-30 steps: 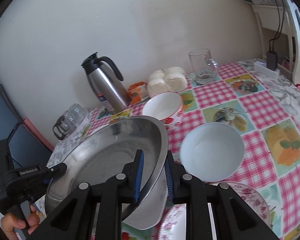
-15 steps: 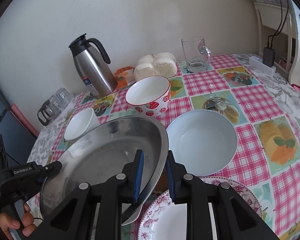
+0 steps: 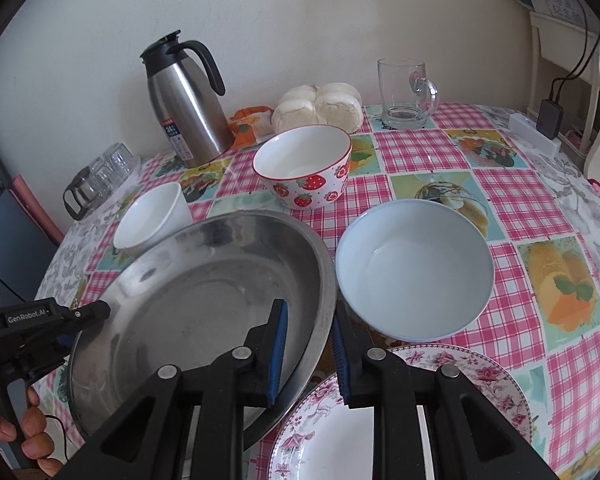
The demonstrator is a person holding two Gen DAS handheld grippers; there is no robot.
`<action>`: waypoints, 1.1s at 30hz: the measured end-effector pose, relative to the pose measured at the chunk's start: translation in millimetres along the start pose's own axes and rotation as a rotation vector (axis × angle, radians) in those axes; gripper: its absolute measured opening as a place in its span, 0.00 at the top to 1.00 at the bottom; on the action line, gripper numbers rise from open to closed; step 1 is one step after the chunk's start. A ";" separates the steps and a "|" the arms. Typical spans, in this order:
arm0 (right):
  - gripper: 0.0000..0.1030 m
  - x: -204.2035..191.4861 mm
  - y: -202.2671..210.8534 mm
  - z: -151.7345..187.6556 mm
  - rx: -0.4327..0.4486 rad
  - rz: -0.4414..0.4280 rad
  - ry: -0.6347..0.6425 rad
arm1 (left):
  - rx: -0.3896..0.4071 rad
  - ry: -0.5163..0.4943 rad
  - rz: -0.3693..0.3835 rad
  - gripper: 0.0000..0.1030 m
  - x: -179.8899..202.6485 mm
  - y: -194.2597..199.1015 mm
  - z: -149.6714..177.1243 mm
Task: Organize plates and bowls
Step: 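Carry the steel basin with the left tool and lower it onto the table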
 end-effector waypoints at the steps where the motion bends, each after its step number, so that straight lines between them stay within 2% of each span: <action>1: 0.77 0.0 -1.0 0.7 -0.004 0.001 0.001 | -0.003 -0.004 -0.006 0.80 -0.7 -1.4 1.0; 13: 0.76 1.3 -14.9 16.4 -0.073 0.028 0.018 | -0.049 -0.012 -0.030 0.80 -5.9 -12.9 8.6; 24: 0.76 1.6 -15.3 16.3 -0.076 0.035 0.020 | -0.051 -0.015 -0.029 0.80 -5.1 -13.4 9.2; 33: 0.74 5.5 -14.5 14.6 -0.084 0.062 0.009 | -0.023 -0.016 -0.030 0.74 -4.1 -2.6 4.1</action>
Point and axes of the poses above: each gripper's, at about its wrist camera, not at the fingertips, and y roughly against the way its jaws point, x to its right, z to its underside, the point moved 4 cm from there along -y, roughly the way its jaws point, and after that the axes turned 15 degrees about x, right-handed, at the moved point
